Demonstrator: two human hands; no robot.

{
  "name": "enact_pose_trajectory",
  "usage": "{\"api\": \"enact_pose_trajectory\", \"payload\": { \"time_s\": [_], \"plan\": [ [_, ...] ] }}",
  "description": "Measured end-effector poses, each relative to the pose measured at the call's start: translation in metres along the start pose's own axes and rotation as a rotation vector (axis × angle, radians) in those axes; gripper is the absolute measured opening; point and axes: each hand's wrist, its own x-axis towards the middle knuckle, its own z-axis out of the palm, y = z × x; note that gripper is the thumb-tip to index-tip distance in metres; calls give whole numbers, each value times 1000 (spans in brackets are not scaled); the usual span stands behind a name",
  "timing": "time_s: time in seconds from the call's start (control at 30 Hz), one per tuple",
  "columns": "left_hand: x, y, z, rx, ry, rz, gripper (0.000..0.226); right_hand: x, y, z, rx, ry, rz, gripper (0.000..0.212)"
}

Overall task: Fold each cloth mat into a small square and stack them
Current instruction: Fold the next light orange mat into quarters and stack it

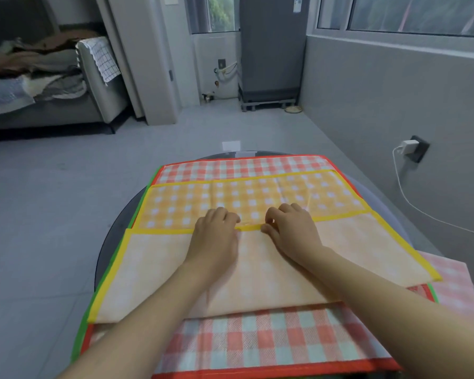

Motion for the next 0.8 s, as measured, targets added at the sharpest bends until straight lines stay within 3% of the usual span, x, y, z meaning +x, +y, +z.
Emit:
{"api": "enact_pose_trajectory", "payload": {
  "time_s": [0.13, 0.23, 0.43, 0.6, 0.8],
  "plan": [
    [-22, 32, -2, -30, -214, -19, 57, -2, -2, 3, -12, -7, 36, 21],
    [-37, 38, 8, 33, -389, -85, 58, -4, -4, 0, -51, -21, 48, 21],
    [-44, 38, 11, 54, -360, -98, 57, -34, -17, -8, -53, -1, -10, 32],
    [-44, 38, 12, 71, -367, -105, 57, -77, -18, -19, -33, -269, -17, 80],
    [-44, 39, 11, 81, -382, -113, 58, -90, 39, -48, -163, -416, 101, 84]
  ]
}}
